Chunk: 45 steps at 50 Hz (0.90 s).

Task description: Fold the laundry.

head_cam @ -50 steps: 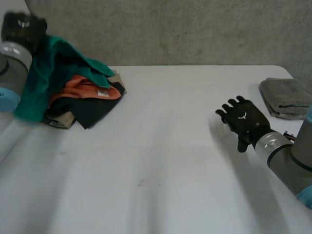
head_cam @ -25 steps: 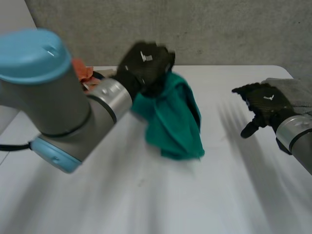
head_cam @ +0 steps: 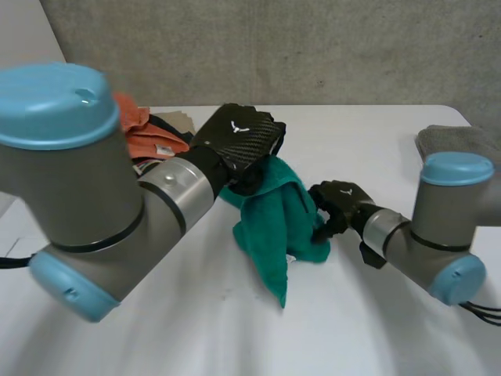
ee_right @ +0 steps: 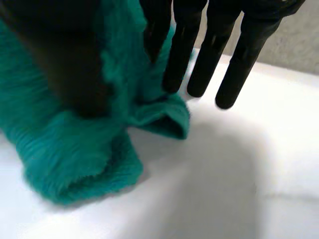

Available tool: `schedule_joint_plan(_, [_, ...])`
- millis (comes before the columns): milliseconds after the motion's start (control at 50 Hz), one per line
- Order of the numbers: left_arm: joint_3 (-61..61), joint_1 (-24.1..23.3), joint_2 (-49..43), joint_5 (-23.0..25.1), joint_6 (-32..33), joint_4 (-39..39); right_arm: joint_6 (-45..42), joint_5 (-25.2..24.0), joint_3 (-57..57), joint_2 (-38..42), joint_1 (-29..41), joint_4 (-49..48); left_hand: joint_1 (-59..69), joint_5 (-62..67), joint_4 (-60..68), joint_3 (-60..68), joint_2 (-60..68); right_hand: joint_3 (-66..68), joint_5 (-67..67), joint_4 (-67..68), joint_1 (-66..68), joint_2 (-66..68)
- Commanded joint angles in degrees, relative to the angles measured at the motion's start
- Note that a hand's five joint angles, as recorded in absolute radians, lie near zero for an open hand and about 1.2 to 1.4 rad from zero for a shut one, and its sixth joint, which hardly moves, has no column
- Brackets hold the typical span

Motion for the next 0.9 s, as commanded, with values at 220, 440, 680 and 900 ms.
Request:
schedule_joint_plan(220, [-2.00,4.56,7.10,-5.25,5.14,-0.14,-12.11,2.60,-3.53,-20.69,-2.82,3.52,17.54,13.75,11.24,11.71,11.66,28.76,29.37,28.71,27.80,27.52])
schedule_joint_plan(440, [-2.78,9.05,5.52,-6.13,11.56,0.57,-21.70,0.14,-5.82,-26.59,-3.88,20.59,17.54,13.75,11.24,11.71,11.66,28.76,29.37,28.71,27.80,27.52])
schedule_joint_plan(680, [-2.44,8.52,-13.02,-6.13,11.47,7.77,-23.28,4.43,-2.04,-10.62,3.32,19.54,17.54,13.75,11.24,11.71,11.66,28.76,29.37,28.71,27.80,27.52])
schedule_joint_plan(900, [-3.22,8.87,-7.07,-6.05,7.00,7.42,-22.50,7.43,-3.61,-12.69,3.07,19.62,-31.71,-35.50,-38.01,-37.54,-37.59,-24.16,-23.54,-24.20,-25.11,-25.39])
